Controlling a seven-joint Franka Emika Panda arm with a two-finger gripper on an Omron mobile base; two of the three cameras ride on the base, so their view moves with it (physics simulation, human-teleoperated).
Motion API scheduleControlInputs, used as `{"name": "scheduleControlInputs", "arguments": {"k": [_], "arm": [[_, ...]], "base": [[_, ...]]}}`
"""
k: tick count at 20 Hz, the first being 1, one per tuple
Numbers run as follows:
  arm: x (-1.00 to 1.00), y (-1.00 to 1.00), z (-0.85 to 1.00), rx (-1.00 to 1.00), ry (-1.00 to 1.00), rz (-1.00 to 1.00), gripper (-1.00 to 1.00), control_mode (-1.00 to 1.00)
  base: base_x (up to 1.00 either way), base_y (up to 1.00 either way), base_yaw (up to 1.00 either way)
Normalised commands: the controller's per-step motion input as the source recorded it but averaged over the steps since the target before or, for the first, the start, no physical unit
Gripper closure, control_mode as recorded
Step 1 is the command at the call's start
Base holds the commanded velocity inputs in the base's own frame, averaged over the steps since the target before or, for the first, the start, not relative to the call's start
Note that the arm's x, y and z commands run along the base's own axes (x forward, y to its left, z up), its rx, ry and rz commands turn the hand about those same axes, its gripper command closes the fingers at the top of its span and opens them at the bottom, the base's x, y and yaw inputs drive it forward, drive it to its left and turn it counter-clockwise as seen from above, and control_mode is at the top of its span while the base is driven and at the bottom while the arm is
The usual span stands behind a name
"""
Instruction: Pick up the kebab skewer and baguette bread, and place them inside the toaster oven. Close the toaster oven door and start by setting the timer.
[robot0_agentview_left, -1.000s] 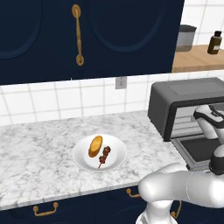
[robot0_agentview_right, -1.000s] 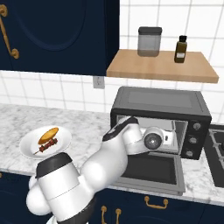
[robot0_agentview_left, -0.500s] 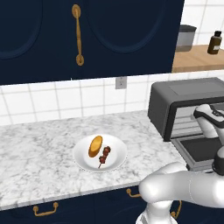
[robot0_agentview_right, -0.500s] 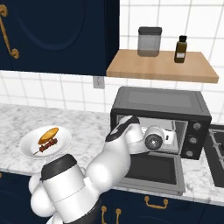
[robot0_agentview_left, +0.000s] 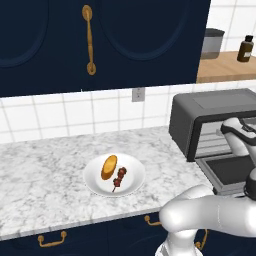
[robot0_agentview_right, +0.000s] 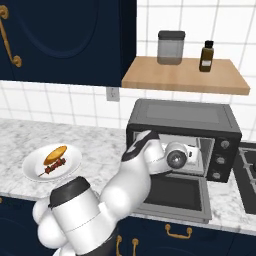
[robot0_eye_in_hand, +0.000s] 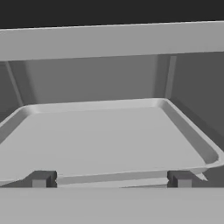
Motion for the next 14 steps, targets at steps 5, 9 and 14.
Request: {"name": "scheduleControlInputs", "arguments": {"k": [5, 9, 14], "arm": [[0.35, 0.02, -0.01, 0.00, 0.01, 0.01, -1.00, -1.00], [0.30, 0.00, -0.24, 0.00, 0.01, 0.00, -1.00, -1.00], [0.20, 0.00, -0.13, 0.00, 0.08, 0.00, -1.00, -1.00]], "base": [[0.00, 0.00, 0.00], [0.00, 0.00, 0.00], [0.00, 0.00, 0.00]]}}
